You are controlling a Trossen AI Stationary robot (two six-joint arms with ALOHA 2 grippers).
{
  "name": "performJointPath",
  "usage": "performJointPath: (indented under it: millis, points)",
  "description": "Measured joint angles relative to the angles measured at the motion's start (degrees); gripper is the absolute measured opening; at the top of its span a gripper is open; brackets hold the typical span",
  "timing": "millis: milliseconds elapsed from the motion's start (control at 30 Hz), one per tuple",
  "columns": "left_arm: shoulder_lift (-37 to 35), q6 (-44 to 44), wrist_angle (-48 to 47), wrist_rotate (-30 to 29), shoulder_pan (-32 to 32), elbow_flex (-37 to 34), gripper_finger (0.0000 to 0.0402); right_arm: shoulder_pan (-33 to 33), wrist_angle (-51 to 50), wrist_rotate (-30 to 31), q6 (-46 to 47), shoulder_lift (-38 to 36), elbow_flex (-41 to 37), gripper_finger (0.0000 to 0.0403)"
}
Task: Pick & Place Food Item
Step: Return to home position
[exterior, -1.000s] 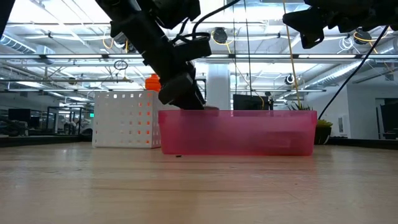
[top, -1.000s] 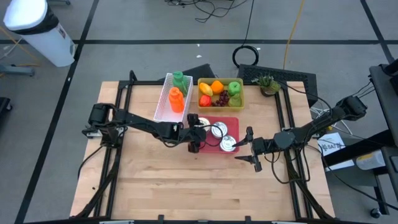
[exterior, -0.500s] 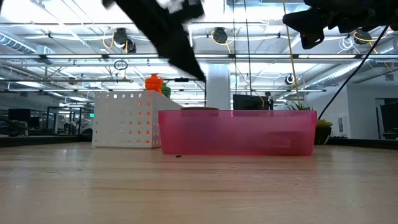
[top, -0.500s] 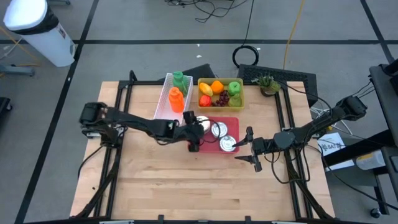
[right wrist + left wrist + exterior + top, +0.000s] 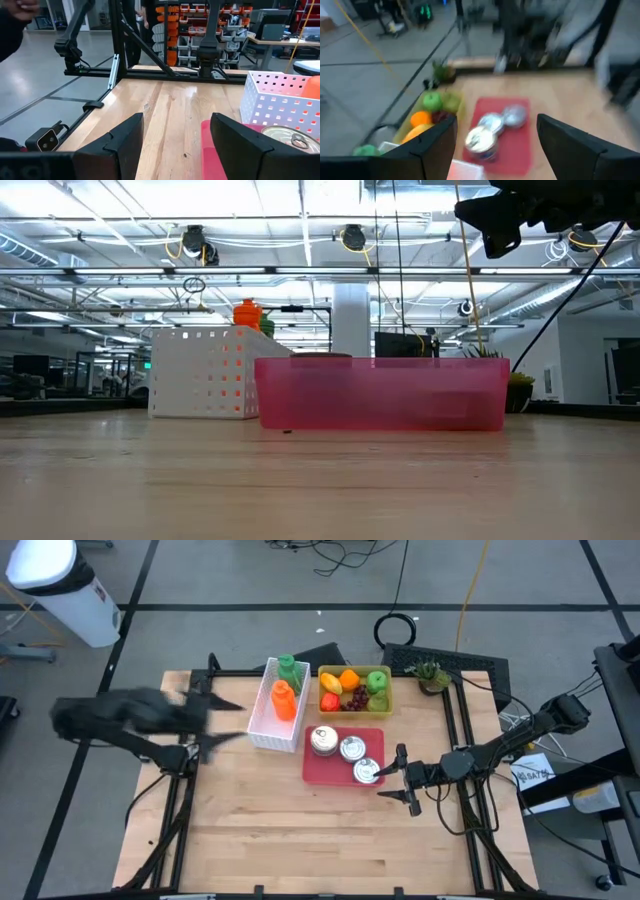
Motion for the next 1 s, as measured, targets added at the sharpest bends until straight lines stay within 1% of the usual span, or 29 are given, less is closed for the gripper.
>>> performJointPath:
  millis: [100,133,200,267,367,400,467,533,600,633,767,833,900,967,1000]
  points:
    - [-9.24,-4.67,-3.07,2.81,0.00,-2.01,0.0278,0.00,-0.03,0.04,-0.02,0.00,0.00,0.0215]
    - [-11.87,-4.71,-3.78,3.50,0.00,-3.69,0.0278,0.00,0.05,0.07,0.00,0.00,0.00,0.0215]
    - [-16.79,-5.21,-3.58,4.05,0.00,-9.22,0.0278,0.00,-0.07,0.07,0.00,0.00,0.00,0.0215]
    - [-21.80,-6.15,0.99,1.55,-0.02,-16.81,0.0278,0.00,-0.04,0.09,0.00,0.00,0.00,0.0215]
    - [-28.32,-7.25,12.22,-5.60,0.02,-29.03,0.0278,0.00,0.15,0.09,0.00,0.00,0.00,0.0215]
    - [-29.69,-7.65,15.09,-6.44,0.05,-32.97,0.0278,0.00,0.12,0.09,0.00,0.00,0.00,0.0215]
    - [-31.65,-7.52,20.00,-6.05,0.00,-40.09,0.0278,0.00,0.26,0.11,-0.02,0.00,0.00,0.0215]
    - [-33.10,-6.21,24.26,-3.22,0.00,-45.80,0.0278,0.01,0.39,0.11,0.00,-0.28,0.00,0.0215]
    - [-34.55,-4.92,26.56,0.41,0.00,-50.58,0.0278,0.00,0.29,0.15,-0.03,-1.52,-0.01,0.0215]
    - [-35.27,-4.88,27.74,1.31,-0.03,-52.53,0.0278,0.00,-0.09,0.30,-0.17,-2.52,0.00,0.0215]
    - [-38.97,-6.23,31.88,1.88,0.05,-57.93,0.0278,0.02,-2.26,0.93,-1.46,-7.22,0.00,0.0215]
    - [-40.76,-6.00,33.60,4.10,0.05,-59.93,0.0278,0.02,-5.23,2.37,-1.81,-10.25,-0.01,0.0215]
    - [-42.58,-5.96,32.93,5.77,0.05,-61.70,0.0278,0.02,-10.61,4.28,-2.53,-13.63,0.00,0.0215]
    - [-44.13,-6.13,33.19,5.77,0.03,-62.85,0.0278,0.02,-18.92,5.72,-3.28,-17.33,-0.02,0.0215]
    - [-44.92,-6.21,33.27,5.76,0.04,-63.29,0.0278,0.02,-21.46,6.09,-3.14,-18.82,-0.41,0.0215]
